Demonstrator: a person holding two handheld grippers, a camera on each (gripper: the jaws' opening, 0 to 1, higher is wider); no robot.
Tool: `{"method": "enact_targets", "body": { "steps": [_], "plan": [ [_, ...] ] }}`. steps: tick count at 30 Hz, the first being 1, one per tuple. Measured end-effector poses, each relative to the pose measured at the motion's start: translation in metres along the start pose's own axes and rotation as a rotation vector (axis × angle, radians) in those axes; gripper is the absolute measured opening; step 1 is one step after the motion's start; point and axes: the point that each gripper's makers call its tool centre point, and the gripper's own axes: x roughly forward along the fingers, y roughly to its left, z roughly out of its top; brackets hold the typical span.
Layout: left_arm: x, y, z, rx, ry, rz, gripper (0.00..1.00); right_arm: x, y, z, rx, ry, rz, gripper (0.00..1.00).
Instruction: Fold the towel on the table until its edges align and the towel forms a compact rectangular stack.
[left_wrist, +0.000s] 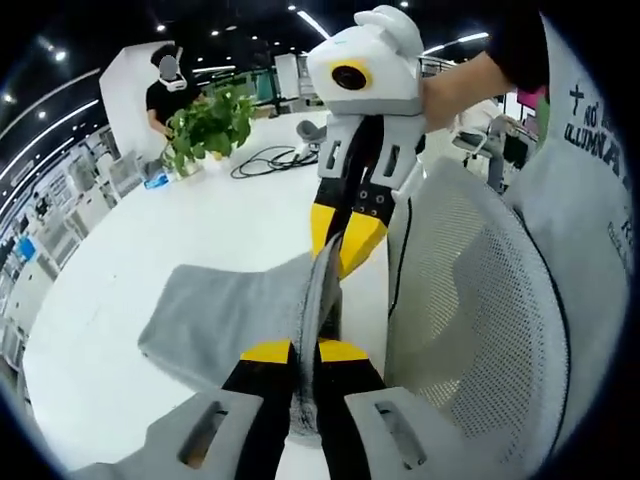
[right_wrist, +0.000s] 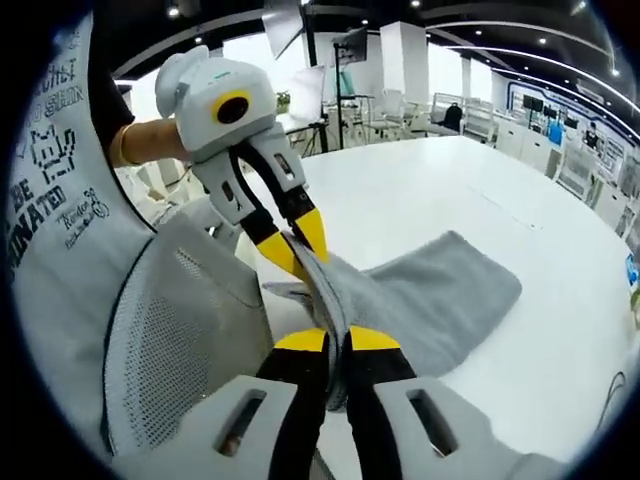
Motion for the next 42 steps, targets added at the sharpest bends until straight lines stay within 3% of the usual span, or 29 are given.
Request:
{"method": "enact_targets", "body": {
  "steps": [11,19,29,37,42],
  "plan": [
    [0.002,-0.017,-0.002,-0.032,-0.002,0.017,0.17,-0.003,-0.006,0.010,0.031,-0.029,-0.042,0.03],
    [0.012,-0.032,-0.015,-0.033,0.032,-0.001,0.16,0.004,0.004,-0.005,0.000,0.020,-0.015,0.03],
    [0.036,-0.061,-0.044,0.059,0.119,-0.063,0.19,0.013,0.016,-0.043,-0.009,0.095,0.010,0.03],
    [0.058,-0.080,-0.064,0.179,0.171,-0.126,0.18,0.022,0.022,-0.082,-0.029,0.171,0.024,0.04],
    [0.068,-0.089,-0.074,0.254,0.200,-0.161,0.19,0.026,0.025,-0.096,-0.036,0.192,0.029,0.04]
  ]
}}
